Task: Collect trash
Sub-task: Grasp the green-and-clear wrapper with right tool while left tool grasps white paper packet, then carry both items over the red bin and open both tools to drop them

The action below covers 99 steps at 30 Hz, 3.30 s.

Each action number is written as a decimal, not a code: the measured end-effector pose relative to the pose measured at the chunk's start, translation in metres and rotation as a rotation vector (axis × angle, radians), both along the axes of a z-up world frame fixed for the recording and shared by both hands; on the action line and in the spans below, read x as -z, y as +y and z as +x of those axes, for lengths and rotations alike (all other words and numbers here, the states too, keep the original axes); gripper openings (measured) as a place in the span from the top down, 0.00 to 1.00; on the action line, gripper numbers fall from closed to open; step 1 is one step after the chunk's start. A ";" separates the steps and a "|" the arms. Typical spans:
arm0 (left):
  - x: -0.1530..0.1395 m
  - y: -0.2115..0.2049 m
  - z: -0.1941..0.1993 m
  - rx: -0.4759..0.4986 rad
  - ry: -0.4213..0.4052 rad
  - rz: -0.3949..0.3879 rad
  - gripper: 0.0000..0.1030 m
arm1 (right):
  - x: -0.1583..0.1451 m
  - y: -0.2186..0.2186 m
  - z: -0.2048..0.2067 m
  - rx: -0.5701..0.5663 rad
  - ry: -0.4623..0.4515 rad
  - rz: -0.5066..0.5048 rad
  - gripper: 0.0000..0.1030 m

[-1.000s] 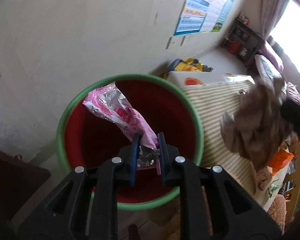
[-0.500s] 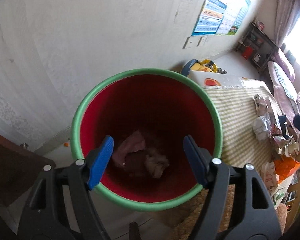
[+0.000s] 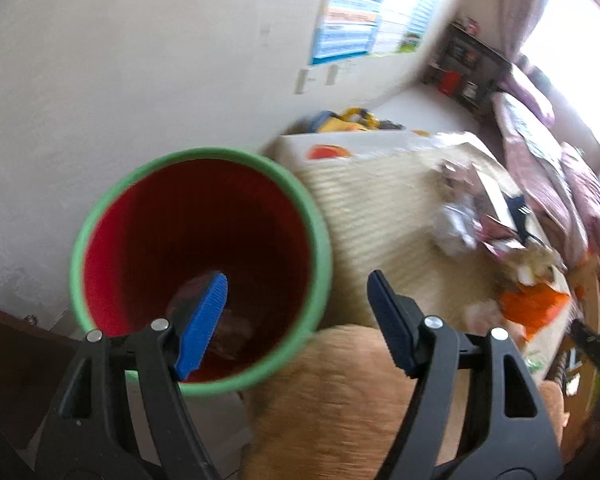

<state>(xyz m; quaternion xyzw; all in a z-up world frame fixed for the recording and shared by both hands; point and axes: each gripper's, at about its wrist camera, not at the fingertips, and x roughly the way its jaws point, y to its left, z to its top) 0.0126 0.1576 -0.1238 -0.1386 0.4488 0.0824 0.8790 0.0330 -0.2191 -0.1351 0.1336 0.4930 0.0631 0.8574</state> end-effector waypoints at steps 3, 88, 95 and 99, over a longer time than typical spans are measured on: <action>0.000 -0.033 0.003 0.079 0.015 -0.023 0.33 | 0.024 -0.023 -0.010 0.054 0.052 0.015 0.32; 0.012 -0.118 0.025 0.234 0.030 -0.094 0.77 | 0.018 -0.008 -0.010 -0.034 -0.036 -0.055 0.82; 0.000 -0.092 0.023 0.184 -0.013 -0.087 0.77 | -0.006 0.015 -0.008 -0.076 -0.081 -0.054 0.82; -0.003 -0.073 0.021 0.149 -0.026 -0.091 0.77 | -0.021 0.036 -0.004 -0.121 -0.110 -0.048 0.81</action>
